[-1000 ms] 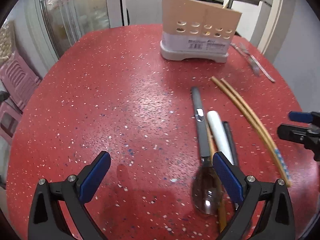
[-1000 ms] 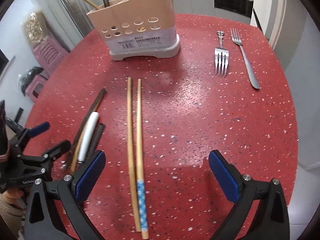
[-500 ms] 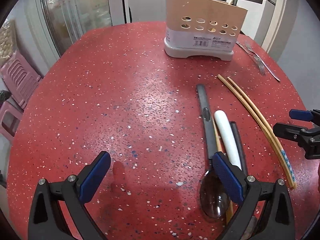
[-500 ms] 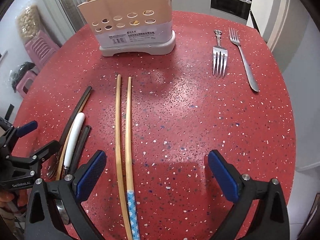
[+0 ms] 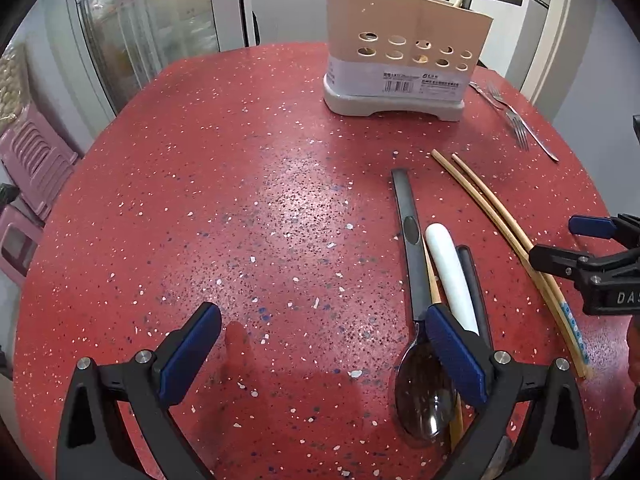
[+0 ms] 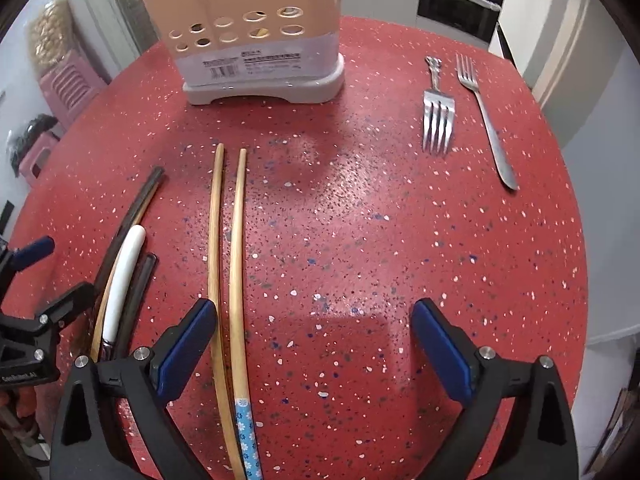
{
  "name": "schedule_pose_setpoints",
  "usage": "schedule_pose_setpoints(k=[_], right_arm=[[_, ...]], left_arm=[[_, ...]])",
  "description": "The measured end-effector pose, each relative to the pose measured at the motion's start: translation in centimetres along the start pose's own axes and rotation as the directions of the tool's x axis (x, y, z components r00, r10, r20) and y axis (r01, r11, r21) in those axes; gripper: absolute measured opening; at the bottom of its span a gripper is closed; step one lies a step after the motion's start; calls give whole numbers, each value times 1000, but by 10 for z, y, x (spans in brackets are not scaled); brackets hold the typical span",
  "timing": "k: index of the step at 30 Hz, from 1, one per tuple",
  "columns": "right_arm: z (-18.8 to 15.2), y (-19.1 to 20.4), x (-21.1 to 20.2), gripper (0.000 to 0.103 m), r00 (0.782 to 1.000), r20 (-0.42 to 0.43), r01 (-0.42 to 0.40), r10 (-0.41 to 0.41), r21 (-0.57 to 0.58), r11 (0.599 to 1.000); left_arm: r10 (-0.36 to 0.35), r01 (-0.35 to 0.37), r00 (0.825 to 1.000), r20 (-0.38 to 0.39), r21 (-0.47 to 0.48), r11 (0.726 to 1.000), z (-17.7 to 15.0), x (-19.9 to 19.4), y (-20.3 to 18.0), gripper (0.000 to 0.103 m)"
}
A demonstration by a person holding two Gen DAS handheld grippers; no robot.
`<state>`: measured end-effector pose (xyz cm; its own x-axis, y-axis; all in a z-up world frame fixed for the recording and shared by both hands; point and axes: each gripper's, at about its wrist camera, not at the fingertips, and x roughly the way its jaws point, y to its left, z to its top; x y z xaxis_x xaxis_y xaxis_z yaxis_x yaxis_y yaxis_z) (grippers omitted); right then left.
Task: Organize utensils
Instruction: 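Grasp a blue-tipped chopstick with the right tool while the left tool grasps a black-handled spoon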
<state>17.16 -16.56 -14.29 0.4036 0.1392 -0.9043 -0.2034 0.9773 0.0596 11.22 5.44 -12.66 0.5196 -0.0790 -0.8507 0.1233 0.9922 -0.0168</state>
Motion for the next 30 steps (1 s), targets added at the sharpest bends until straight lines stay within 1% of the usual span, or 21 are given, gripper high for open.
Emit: schedule_pose_setpoints(k=[5, 8, 11, 13, 15, 18, 20, 21, 23, 26, 27, 29, 30], right_arm=[[2, 1, 1, 99, 1000, 1, 5, -5, -1, 1000], [1, -3, 1, 98, 1000, 1, 7, -7, 18, 1000], [3, -5, 2, 96, 999, -5, 37, -37, 5, 999], [2, -1, 3, 95, 999, -10, 49, -49, -20, 999], [3, 5, 2, 93, 999, -10, 42, -43, -43, 998], [5, 13, 3, 90, 999, -21, 34, -36, -59, 998], [7, 20, 2, 82, 999, -25, 29, -31, -67, 997], [9, 22, 1, 80, 999, -30, 25, -27, -74, 997], [10, 27, 1, 70, 999, -39, 21, -24, -86, 996], [17, 36, 3, 60, 997, -69, 13, -20, -101, 995], [19, 37, 3, 59, 997, -81, 8, -16, -102, 995], [23, 40, 6, 58, 995, -100, 6, -17, -108, 994], [26, 41, 8, 58, 994, -112, 5, -17, -108, 994]], left_arm=[[17, -17, 1000, 1, -11, 1000, 0, -1, 8, 103], [24, -24, 1000, -4, -21, 999, 0, 0, 16, 103], [24, -25, 1000, -10, -26, 999, 0, 0, 19, 103], [16, -17, 1000, -16, -27, 999, 1, 0, 17, 103], [8, -8, 1000, -22, -24, 1000, 4, 2, 13, 103], [19, -20, 999, -49, -16, 1000, 9, 9, 3, 103], [27, -28, 997, -67, -17, 999, 11, 13, -4, 103], [28, -30, 997, -74, -19, 999, 12, 15, -6, 103], [19, -23, 997, -81, -42, 999, 16, 17, -8, 103], [18, -22, 996, -86, -39, 999, 23, 18, -15, 103], [16, -19, 996, -89, -33, 999, 28, 19, -19, 101], [8, -10, 995, -95, -23, 1000, 33, 19, -26, 89], [3, -4, 995, -101, -17, 1000, 35, 21, -27, 87]])
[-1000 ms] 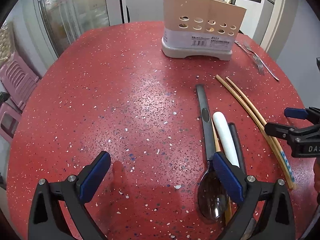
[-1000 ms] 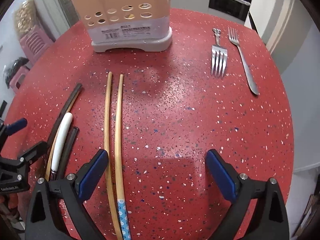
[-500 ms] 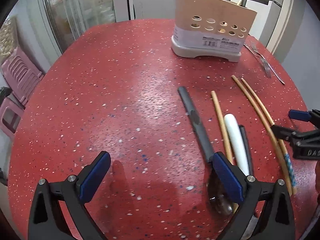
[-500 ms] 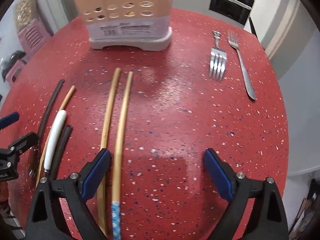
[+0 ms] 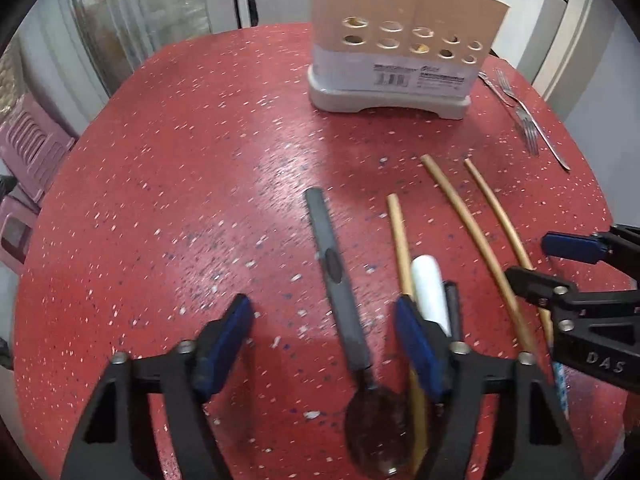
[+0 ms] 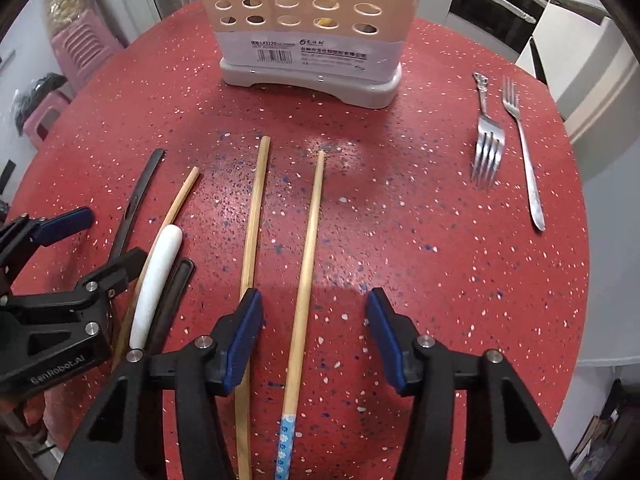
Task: Organize utensils
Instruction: 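Grasp a blue-tipped chopstick with the right tool while the left tool grasps a black-handled spoon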
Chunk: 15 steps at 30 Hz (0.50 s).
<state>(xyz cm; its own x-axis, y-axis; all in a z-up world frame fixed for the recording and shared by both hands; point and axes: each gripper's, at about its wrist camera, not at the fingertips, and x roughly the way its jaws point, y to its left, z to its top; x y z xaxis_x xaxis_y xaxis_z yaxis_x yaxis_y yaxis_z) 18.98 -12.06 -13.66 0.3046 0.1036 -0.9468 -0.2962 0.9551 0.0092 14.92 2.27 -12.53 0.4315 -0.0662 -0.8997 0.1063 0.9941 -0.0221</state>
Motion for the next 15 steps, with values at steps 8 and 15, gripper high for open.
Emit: schedule_pose_setpoints(k=[8, 15], right_arm=[[18, 2, 5, 41, 997, -81, -4, 2, -20, 1000], [14, -4, 2, 7, 997, -56, -46, 45, -16, 999]], left_arm=[[-26, 27, 1000, -15, 54, 998, 11, 0, -16, 40], [-87, 86, 996, 14, 47, 995, 12, -3, -25, 34]])
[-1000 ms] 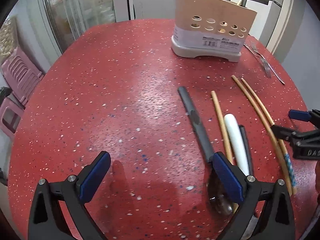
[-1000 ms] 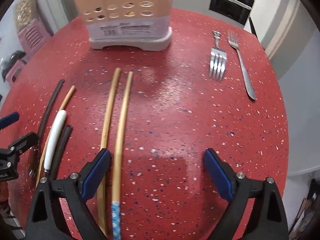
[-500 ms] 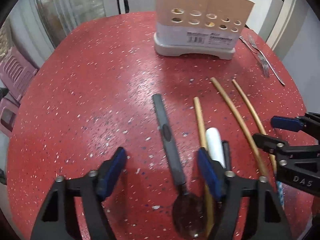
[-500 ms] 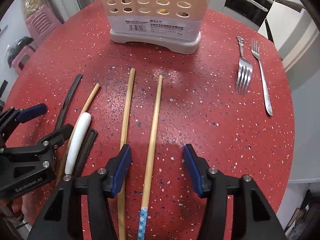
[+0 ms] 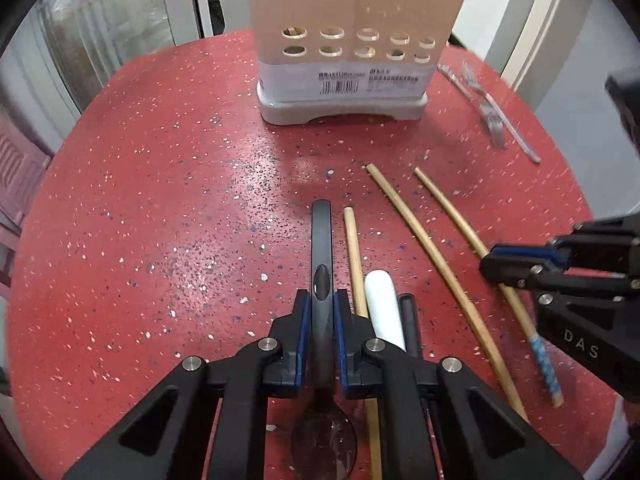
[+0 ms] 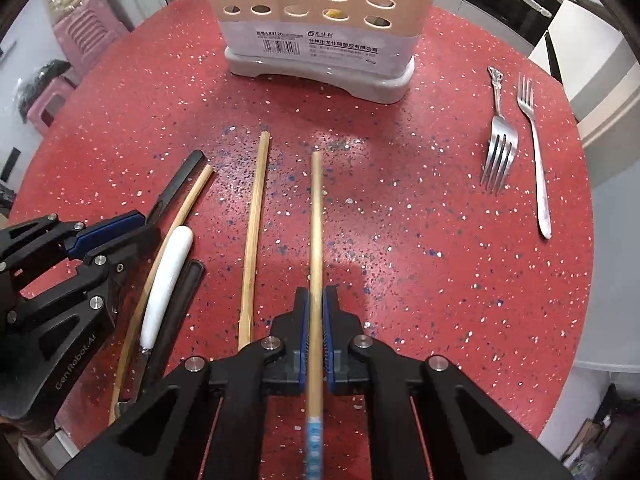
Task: Organize utensils
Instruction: 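Grasp a blue-tipped chopstick with the right tool while the left tool grasps a black-handled spoon, then lift the chopstick with the right tool while the left tool carries the spoon over the holder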
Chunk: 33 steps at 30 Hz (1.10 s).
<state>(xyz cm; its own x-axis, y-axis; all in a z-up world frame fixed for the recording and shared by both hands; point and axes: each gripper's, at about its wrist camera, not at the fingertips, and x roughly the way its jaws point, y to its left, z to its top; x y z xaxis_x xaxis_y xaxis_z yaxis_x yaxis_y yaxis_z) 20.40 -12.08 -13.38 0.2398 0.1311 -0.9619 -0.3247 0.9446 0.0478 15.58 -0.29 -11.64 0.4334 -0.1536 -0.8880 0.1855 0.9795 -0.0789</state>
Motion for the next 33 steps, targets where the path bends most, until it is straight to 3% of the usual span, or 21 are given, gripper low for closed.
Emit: schedule_pose_setpoints(k=[4, 9, 18, 27, 33], right_arm=[[-21, -10, -15, 7, 996, 71, -49, 48, 19, 999], [-45, -22, -45, 7, 978, 190, -92, 84, 34, 995], [-54, -38, -108, 7, 903, 404, -175, 145, 38, 984], [-14, -36, -163, 7, 812, 565, -198, 143, 36, 980], [18, -39, -198, 7, 769, 623, -191, 142, 13, 981]], left_arm=[[-57, 61, 994, 92, -38, 997, -10, -21, 14, 34], [-61, 77, 985, 161, -94, 993, -12, -38, 32, 34], [-77, 115, 956, 282, -119, 986, -2, -83, 43, 34], [-106, 162, 900, 423, -98, 982, 41, -135, 37, 34], [-112, 185, 858, 501, -98, 978, 86, -161, 38, 34]])
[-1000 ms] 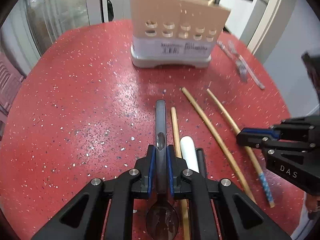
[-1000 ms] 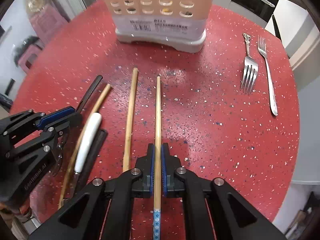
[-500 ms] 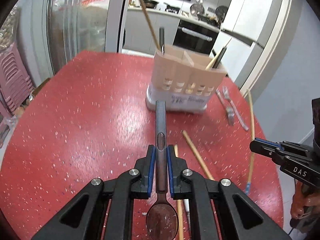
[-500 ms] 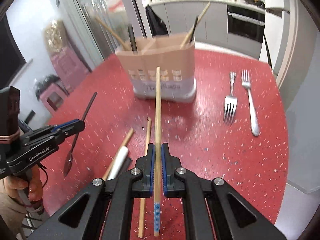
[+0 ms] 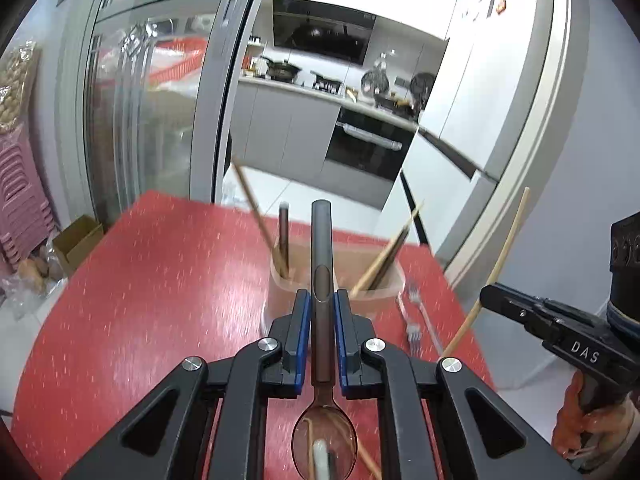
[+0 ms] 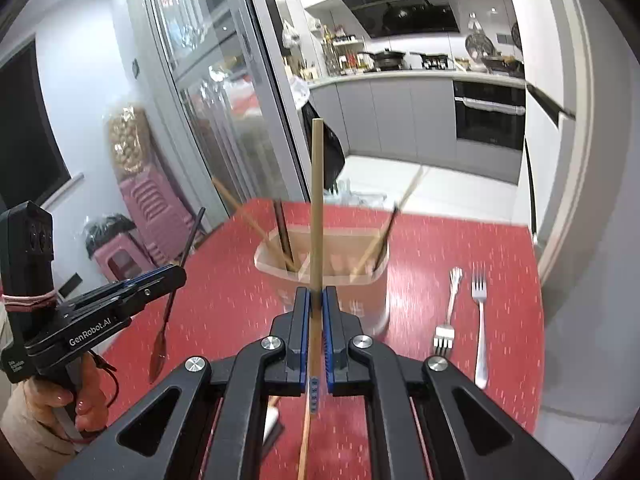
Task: Organize utensils
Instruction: 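Lift the chopstick with the right tool while the left tool carries the spoon over the holder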
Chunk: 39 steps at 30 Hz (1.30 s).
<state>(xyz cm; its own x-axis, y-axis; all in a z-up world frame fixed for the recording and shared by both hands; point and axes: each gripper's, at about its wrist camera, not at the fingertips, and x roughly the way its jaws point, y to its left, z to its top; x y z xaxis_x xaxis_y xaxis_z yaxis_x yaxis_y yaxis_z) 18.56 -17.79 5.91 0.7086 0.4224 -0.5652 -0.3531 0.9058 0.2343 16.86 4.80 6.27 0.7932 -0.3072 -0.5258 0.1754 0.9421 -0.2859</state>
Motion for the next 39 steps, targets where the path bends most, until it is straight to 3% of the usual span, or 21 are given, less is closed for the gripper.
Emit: schedule_pose_setpoints(k=[9, 17, 26, 35, 39], right_arm=[[63, -4, 15, 7, 997, 82, 8, -8, 0, 1000], [87, -25, 58, 7, 995, 94, 14, -17, 37, 999], [90, -47, 103, 7, 997, 71, 9, -14, 70, 997], [105, -48, 88, 7, 989, 146, -36, 25, 76, 996], [95, -44, 91, 7, 985, 173, -23, 12, 60, 998]], left_arm=[[-22, 24, 996, 86, -26, 999, 62, 25, 0, 34], [-10, 14, 994, 113, -37, 999, 84, 70, 1, 34], [31, -29, 993, 116, -22, 999, 76, 124, 5, 34], [43, -34, 987, 156, -58, 998, 79, 128, 16, 34], [61, -55, 985, 161, -41, 998, 68, 133, 13, 34]])
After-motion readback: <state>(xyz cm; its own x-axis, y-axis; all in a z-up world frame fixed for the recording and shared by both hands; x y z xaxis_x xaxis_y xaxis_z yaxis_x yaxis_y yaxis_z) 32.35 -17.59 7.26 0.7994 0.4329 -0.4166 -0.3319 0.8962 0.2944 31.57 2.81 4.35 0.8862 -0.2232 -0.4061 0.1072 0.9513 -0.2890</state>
